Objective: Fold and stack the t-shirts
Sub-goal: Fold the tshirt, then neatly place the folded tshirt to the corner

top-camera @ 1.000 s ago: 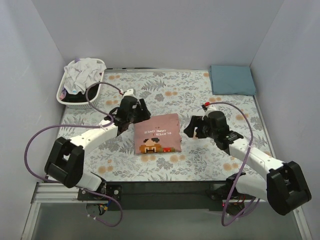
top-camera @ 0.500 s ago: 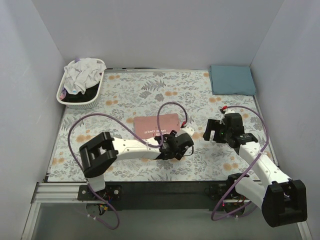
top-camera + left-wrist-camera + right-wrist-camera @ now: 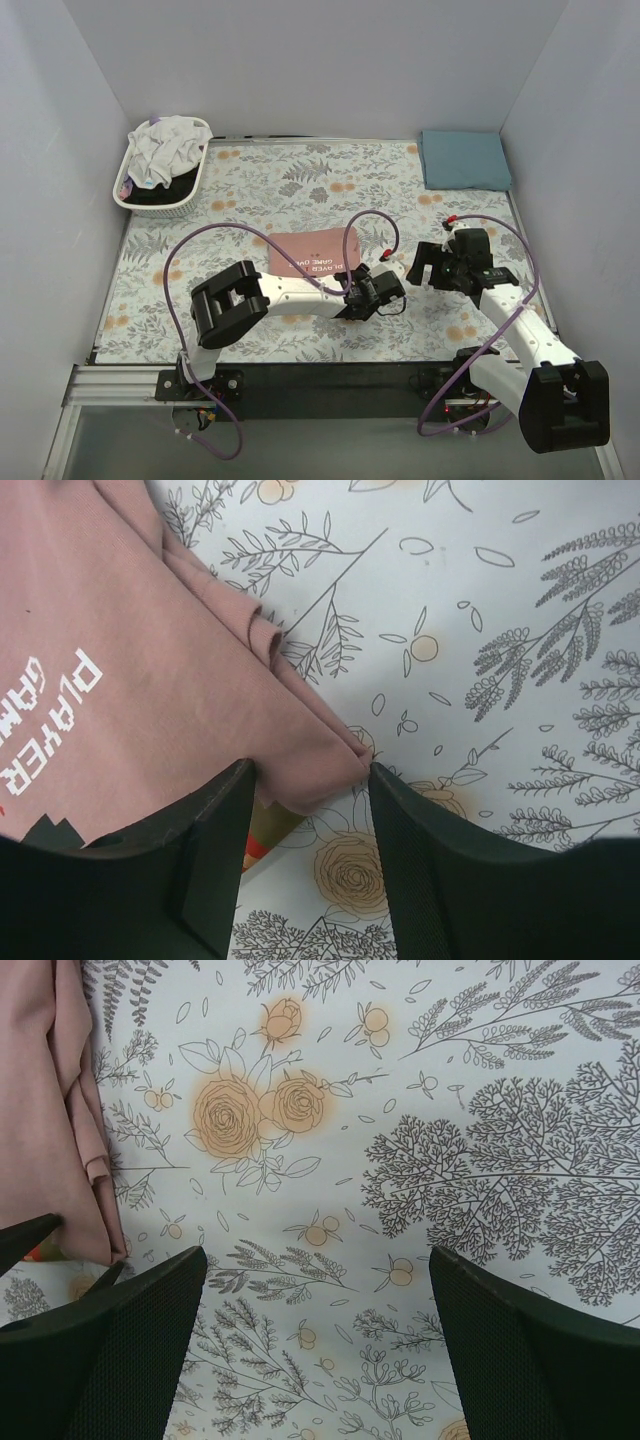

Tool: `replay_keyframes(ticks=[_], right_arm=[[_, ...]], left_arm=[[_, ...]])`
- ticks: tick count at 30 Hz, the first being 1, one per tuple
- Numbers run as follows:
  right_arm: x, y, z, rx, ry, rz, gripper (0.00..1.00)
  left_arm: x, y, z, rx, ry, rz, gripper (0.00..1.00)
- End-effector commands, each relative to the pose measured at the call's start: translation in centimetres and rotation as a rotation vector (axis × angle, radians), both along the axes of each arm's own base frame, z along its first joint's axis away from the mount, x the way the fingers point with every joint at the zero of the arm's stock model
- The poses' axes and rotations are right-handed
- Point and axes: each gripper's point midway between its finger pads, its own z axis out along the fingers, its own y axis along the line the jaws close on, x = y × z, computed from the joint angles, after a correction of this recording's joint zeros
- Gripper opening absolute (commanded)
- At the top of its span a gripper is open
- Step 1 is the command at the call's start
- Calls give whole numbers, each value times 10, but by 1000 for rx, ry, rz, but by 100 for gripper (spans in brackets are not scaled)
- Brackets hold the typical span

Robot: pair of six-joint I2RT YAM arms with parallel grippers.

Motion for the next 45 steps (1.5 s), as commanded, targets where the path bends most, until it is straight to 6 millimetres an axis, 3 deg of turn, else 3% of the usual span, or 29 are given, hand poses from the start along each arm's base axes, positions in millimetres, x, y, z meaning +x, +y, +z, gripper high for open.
replay_keyframes(ticks=[1,4,8,9,11,12,14,20,24,27,34,41,45], right_arm=[[-1,6,2,37,-13,29,98],[-2,13,4,71,-22,55,98],[0,26,7,128,-51,113,98],[0,30,8,148,-52,120,98],[4,34,10,175,-65,123,98],[3,39,9,210,-56,122,98],[9,43,7,248,-61,99,98],[15,67,-4,418,3,100,98],[18,90,4,591,44,116,98],[27,96,6,641,45,101,98],[40,130,2,735,106,136,98],[27,178,-17,792,224,173,97],[25,189,-29,767,243,179,94]], left_arm=[[0,0,3,32,-16,-15,47],[-5,2,-6,50,11,-23,41],[-6,9,-17,84,25,-1,26],[-7,10,-19,90,29,0,18],[-7,12,-19,91,28,9,11],[-7,12,-17,87,24,13,1],[-4,13,-12,79,2,29,0],[0,7,30,-60,-43,62,0],[0,6,57,-152,-65,64,0],[0,10,65,-178,-80,73,0],[1,15,66,-180,-89,80,0],[-1,14,64,-182,-78,79,0],[-2,11,63,-189,-68,75,0]])
